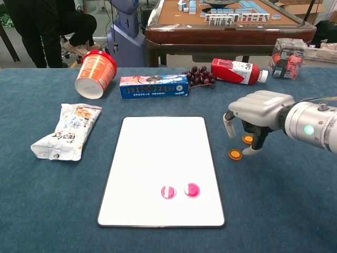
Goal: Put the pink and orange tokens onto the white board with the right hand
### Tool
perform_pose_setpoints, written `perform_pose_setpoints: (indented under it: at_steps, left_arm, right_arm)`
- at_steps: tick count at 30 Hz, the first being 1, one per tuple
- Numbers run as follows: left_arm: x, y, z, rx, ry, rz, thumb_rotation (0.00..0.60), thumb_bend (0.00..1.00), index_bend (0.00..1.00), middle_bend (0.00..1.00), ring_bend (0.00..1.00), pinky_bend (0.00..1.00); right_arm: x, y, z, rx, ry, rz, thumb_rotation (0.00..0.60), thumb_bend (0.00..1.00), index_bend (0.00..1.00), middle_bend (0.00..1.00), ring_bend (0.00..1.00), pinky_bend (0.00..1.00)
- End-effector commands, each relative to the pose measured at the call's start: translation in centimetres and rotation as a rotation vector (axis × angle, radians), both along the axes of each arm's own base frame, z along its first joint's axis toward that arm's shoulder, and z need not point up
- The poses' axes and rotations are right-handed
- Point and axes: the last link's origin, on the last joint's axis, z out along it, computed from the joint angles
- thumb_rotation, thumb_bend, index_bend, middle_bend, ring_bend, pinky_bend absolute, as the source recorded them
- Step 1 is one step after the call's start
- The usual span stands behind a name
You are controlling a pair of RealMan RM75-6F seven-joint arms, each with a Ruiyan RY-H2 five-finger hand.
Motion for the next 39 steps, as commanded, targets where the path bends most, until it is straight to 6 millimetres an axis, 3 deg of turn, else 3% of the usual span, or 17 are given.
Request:
perform_pose_setpoints:
  at_steps: [1, 39]
  left_arm:
    - [0.0, 0.0, 0.0, -0.001, -0.002, 0.001, 0.600, 0.52, 0.37, 0.62, 0.46, 0.54]
    - [0.0, -0.1, 0.1, -0.003, -0.007, 0.000, 0.600, 0.52, 0.37, 0.62, 0.46, 0.54]
  right_arm:
    - [-0.1, 0.3, -0.1, 0.008, 0.000, 0.003, 0.600, 0.17, 0.44, 1.00, 1.00, 1.00]
    - [-0.5, -0.1, -2.0, 0.039, 0.025, -0.023, 0.600, 0.19, 0.44, 1.00, 1.00, 1.00]
